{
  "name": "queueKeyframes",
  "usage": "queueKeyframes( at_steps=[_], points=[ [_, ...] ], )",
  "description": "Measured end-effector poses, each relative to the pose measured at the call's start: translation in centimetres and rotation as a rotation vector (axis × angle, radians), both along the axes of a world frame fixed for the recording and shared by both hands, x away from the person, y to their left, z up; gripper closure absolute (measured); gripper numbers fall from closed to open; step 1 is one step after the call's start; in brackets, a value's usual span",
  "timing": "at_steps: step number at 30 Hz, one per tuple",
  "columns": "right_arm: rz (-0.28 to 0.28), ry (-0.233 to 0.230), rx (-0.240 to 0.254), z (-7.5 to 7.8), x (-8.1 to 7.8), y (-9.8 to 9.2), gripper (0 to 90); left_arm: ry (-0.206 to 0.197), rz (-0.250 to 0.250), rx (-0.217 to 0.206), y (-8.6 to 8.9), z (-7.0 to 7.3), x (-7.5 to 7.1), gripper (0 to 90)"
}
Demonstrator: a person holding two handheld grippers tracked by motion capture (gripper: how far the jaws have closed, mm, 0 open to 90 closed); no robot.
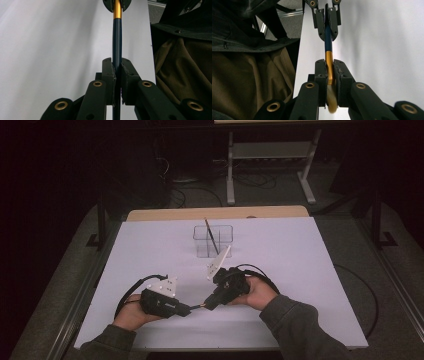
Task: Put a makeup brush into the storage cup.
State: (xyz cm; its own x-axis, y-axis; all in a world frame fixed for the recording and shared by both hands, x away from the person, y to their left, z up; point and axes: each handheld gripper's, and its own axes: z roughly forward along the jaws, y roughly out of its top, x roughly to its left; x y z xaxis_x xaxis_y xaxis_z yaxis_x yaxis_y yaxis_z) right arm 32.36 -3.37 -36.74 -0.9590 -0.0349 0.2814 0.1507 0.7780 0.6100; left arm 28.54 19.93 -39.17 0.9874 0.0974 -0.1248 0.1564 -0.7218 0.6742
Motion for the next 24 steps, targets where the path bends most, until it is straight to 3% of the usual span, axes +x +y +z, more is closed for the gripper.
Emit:
queueKeyframes(
  at_steps=[4, 12, 18, 20, 24],
  points=[
    [-0.006, -0.009, -0.017, 0.4, 0.0, -0.4, 81.8, 0.006, 0.004, 0.009, -0.3, 0.0, 0.0, 74.8],
    [-0.012, -0.042, -0.067, 1.5, 0.1, -0.6, 81.8, 0.002, -0.011, 0.027, -1.3, 0.6, 0.2, 70.6],
    [-0.004, -0.082, -0.096, 2.2, 0.2, -0.9, 81.8, -0.001, -0.008, 0.042, -1.9, 1.2, 0.3, 69.8],
    [-0.004, -0.076, -0.097, 2.4, 0.1, -0.9, 81.8, -0.004, -0.012, 0.043, -2.0, 1.3, 0.4, 69.8],
    [0.001, -0.095, -0.107, 2.8, 0.0, -1.0, 81.8, -0.004, -0.018, 0.057, -2.5, 1.4, 0.5, 74.3]
  ],
)
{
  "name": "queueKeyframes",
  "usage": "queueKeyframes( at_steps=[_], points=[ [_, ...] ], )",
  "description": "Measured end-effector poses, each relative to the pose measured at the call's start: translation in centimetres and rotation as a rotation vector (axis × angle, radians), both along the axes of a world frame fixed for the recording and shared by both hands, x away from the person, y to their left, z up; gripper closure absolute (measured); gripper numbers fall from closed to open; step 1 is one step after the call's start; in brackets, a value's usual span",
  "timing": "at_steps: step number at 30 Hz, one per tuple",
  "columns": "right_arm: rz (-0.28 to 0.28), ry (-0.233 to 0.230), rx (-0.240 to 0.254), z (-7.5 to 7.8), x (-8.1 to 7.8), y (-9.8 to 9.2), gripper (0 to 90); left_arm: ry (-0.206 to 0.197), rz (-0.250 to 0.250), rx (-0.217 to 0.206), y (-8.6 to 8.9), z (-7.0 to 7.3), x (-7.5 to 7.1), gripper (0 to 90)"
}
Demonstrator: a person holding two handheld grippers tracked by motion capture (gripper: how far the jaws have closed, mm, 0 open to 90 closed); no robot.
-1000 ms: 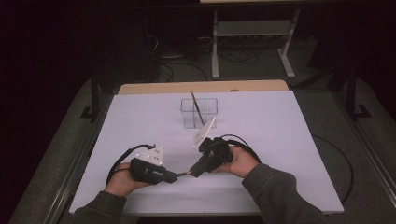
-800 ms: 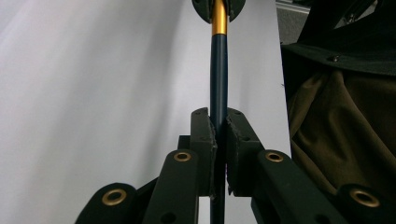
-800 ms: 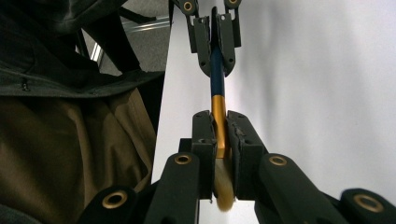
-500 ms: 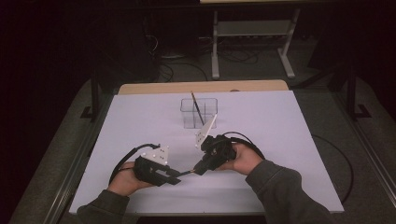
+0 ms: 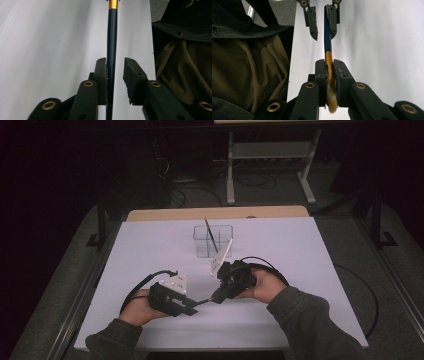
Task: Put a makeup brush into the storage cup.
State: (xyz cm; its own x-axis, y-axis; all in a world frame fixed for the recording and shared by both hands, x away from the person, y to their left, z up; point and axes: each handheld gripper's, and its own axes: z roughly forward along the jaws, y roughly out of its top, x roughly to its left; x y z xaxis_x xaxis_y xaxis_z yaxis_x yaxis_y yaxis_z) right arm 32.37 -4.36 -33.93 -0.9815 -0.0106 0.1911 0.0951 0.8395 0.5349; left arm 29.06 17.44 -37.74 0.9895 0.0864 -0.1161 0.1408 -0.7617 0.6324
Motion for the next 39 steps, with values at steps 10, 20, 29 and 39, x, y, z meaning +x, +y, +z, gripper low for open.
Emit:
queueKeyframes(
  at_steps=[10, 20, 29, 39],
  points=[
    [0.005, -0.023, 0.017, 0.5, -0.3, -0.2, 81.7, -0.003, -0.005, 0.016, -0.4, -0.2, 0.1, 83.5],
    [-0.026, -0.036, 0.066, 0.8, -0.2, -0.8, 72.7, -0.015, 0.022, -0.025, -0.1, -0.1, 0.3, 84.0],
    [-0.066, -0.056, 0.115, 1.2, -0.2, -1.5, 72.7, -0.021, 0.041, -0.051, 0.1, -0.1, 0.5, 84.1],
    [-0.051, -0.044, 0.096, 1.3, 0.1, -1.7, 81.3, -0.023, 0.029, -0.045, -0.3, -0.2, 0.5, 83.7]
  ],
)
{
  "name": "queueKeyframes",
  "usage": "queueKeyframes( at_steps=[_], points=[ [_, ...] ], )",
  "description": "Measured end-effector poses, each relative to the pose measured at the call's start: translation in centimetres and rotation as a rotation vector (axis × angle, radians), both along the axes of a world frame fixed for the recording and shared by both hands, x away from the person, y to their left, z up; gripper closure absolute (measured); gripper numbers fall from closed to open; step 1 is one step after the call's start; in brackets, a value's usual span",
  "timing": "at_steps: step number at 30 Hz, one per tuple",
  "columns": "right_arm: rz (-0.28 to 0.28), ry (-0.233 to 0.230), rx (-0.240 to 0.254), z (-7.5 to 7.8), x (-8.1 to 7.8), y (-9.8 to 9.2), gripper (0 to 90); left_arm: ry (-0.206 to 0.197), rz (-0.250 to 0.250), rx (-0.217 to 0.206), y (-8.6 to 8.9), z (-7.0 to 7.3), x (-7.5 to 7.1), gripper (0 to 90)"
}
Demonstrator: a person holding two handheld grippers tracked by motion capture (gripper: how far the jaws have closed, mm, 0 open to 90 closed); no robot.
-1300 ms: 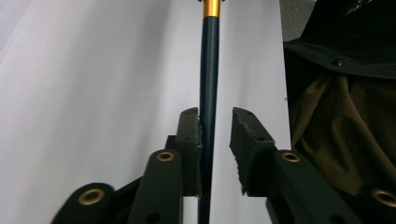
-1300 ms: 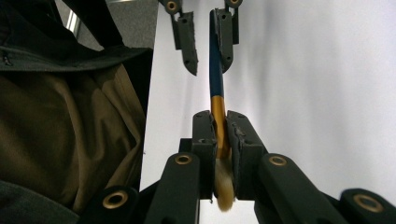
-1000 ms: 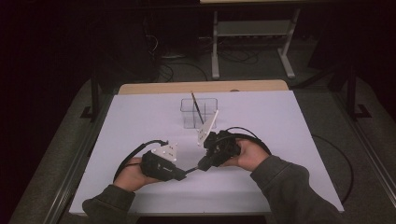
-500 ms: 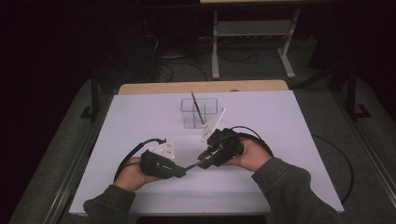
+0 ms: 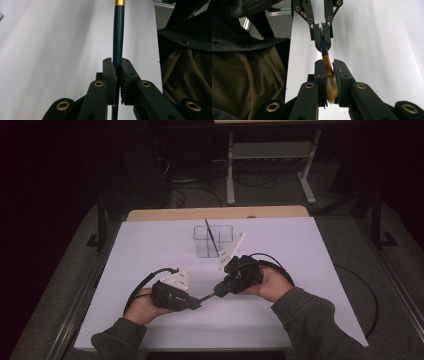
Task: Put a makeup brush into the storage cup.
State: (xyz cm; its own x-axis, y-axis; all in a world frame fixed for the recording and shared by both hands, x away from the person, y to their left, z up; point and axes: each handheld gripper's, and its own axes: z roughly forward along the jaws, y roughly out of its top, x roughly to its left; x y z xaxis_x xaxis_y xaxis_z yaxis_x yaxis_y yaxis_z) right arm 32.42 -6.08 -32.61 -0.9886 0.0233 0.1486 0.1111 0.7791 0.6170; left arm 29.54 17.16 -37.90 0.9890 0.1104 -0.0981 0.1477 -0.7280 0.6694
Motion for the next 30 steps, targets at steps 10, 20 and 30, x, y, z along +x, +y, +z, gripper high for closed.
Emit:
queueKeyframes(
  at_steps=[10, 20, 30],
  points=[
    [0.027, -0.021, -0.060, 1.2, -0.3, 0.5, 81.8, 0.012, -0.004, 0.014, -0.6, 0.2, 0.0, 74.6],
    [0.054, -0.065, -0.131, 2.8, -0.5, 1.3, 81.7, -0.007, -0.018, 0.030, -1.1, 0.6, 0.0, 82.7],
    [-0.063, -0.043, 0.069, 2.2, -0.2, -0.8, 57.4, -0.018, 0.035, -0.035, -0.6, 0.6, 0.1, 84.0]
  ],
)
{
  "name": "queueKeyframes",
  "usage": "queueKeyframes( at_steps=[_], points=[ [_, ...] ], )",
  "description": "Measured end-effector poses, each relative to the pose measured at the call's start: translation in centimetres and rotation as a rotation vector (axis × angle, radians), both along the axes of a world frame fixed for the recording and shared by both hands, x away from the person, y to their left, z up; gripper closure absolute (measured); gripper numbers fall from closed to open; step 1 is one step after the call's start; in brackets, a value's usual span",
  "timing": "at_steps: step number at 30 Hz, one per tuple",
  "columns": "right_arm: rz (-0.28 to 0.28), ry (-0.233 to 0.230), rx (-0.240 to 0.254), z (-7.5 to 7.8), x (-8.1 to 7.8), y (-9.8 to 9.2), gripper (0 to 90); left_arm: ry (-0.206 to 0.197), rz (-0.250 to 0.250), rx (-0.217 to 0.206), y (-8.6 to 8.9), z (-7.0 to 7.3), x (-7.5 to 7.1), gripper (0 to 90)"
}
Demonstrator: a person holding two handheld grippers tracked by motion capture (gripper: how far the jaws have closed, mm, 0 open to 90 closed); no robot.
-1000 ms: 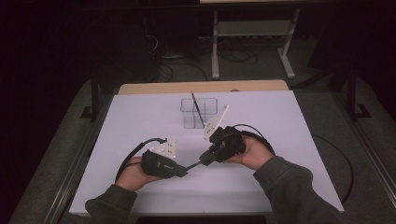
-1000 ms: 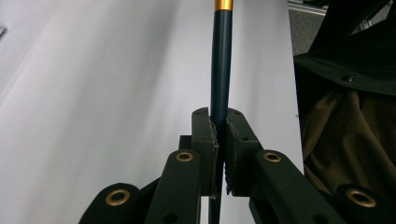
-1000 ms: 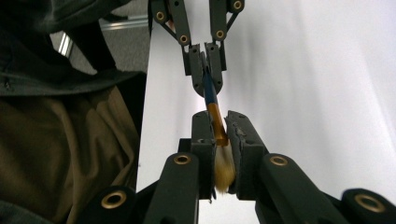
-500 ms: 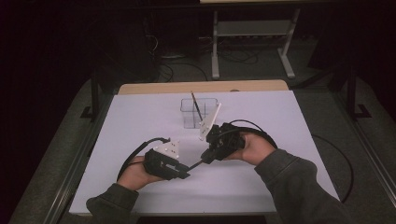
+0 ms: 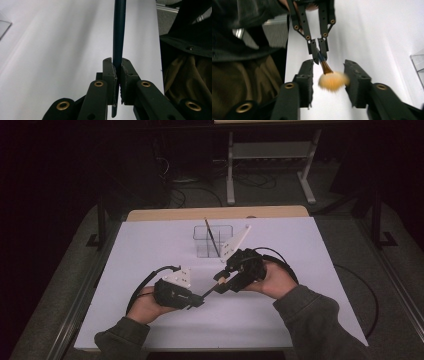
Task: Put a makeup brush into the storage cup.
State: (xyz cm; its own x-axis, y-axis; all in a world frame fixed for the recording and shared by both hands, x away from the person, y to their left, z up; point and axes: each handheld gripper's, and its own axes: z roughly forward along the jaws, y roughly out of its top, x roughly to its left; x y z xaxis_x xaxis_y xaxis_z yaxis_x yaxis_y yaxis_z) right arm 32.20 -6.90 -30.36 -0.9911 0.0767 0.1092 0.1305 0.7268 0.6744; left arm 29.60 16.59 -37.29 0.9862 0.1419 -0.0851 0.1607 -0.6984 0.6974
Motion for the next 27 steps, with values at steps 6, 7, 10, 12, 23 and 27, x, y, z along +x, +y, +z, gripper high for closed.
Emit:
queueKeyframes(
  at_steps=[6, 7, 10, 12, 23, 27],
  points=[
    [-0.045, 0.012, 0.080, -1.2, 0.0, -1.2, 55.7, 0.002, 0.025, -0.054, 0.2, 0.0, 0.2, 84.0],
    [-0.053, 0.018, 0.092, -1.4, 0.0, -1.3, 55.8, 0.002, 0.025, -0.054, 0.2, 0.0, 0.2, 84.0],
    [-0.063, 0.027, 0.123, -2.0, 0.0, -1.3, 56.9, 0.006, 0.032, -0.065, 0.0, -0.1, 0.3, 84.0],
    [-0.072, 0.034, 0.140, -2.3, 0.0, -1.3, 58.6, 0.010, 0.037, -0.067, -0.2, -0.1, 0.3, 84.0],
    [-0.056, 0.084, 0.185, -2.6, 0.3, -1.5, 80.1, 0.003, 0.017, -0.045, -0.7, -0.5, 0.3, 84.0],
    [-0.039, 0.086, 0.162, -2.6, 0.4, -1.4, 81.7, 0.002, 0.011, -0.025, -1.0, -0.6, 0.2, 83.4]
  ],
)
